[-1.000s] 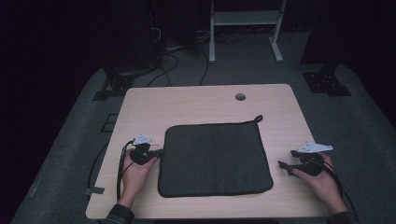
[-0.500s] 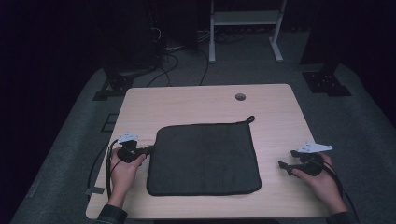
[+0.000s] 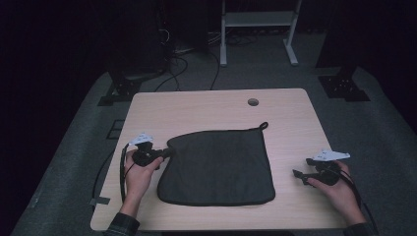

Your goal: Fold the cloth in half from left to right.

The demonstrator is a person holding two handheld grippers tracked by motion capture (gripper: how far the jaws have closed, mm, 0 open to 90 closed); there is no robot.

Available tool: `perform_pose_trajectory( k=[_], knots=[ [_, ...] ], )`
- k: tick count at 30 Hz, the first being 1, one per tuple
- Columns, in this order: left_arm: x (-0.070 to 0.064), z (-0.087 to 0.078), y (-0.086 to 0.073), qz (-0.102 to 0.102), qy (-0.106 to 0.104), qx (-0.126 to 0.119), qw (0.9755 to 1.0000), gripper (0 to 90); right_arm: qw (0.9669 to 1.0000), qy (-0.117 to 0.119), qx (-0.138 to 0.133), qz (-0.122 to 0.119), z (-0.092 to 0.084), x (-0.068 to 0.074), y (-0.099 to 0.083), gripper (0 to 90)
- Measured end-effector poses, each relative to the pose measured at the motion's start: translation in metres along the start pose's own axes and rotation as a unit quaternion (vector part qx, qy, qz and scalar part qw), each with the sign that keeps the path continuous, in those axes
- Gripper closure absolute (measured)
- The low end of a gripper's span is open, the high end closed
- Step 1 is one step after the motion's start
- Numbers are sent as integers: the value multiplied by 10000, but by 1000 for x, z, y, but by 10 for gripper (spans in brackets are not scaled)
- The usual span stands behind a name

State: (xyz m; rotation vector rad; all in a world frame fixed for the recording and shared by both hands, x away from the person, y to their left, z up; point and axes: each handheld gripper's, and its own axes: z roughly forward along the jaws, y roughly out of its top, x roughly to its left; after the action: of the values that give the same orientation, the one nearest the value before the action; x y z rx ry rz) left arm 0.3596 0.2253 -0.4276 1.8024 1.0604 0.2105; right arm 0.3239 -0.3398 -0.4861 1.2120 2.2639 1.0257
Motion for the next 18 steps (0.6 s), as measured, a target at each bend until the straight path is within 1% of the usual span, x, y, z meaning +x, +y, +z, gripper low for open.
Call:
perform_pose_trajectory(
  k=[1, 3, 5, 6, 7, 8, 9, 10, 11, 13, 14, 15, 17, 18],
  knots=[
    [0, 0, 0, 0, 0, 0, 10000, 867, 10000, 0, 0, 0, 0, 0, 0, 239],
    [-6, 7, 6, 58, -110, -12, 9999, 868, 10000, 6, -2, -2, 0, 0, 0, 238],
    [-11, 11, 10, 50, -189, -25, 9998, 868, 10000, 10, -2, -9, 0, 0, 0, 237],
    [-11, 11, 10, 50, -189, -25, 9998, 868, 10000, 10, -2, -11, 0, 0, 0, 237],
    [-13, 14, 12, 81, -235, -16, 9997, 868, 10000, 8, -2, -11, 0, 0, 0, 237],
    [-18, 20, 14, 145, -297, 7, 9995, 868, 10000, 9, -2, -12, 0, 0, 0, 237],
    [-18, 20, 14, 145, -297, 7, 9995, 868, 10000, 11, -1, -10, 0, 0, 0, 236],
    [-23, 27, 17, 158, -374, 45, 9992, 868, 10000, 13, -1, -13, 0, 0, 0, 236],
    [-23, 27, 17, 158, -374, 45, 9992, 868, 10000, 13, -1, -13, 0, 0, 0, 236],
    [-30, 36, 21, 227, -462, 78, 9986, 867, 10000, 14, 0, -15, 0, 0, 0, 235],
    [-30, 36, 21, 227, -462, 78, 9986, 868, 10000, 14, 2, -15, 0, 0, 0, 235],
    [-32, 39, 22, 220, -494, 66, 9985, 868, 10000, 14, 2, -15, 0, 0, 0, 235],
    [-36, 45, 25, 275, -553, 99, 9980, 868, 10000, 18, 1, -22, 0, -1, 0, 235],
    [-40, 49, 26, 259, -610, 106, 9977, 868, 10000, 18, 2, -24, 0, -1, 0, 235]
  ],
)
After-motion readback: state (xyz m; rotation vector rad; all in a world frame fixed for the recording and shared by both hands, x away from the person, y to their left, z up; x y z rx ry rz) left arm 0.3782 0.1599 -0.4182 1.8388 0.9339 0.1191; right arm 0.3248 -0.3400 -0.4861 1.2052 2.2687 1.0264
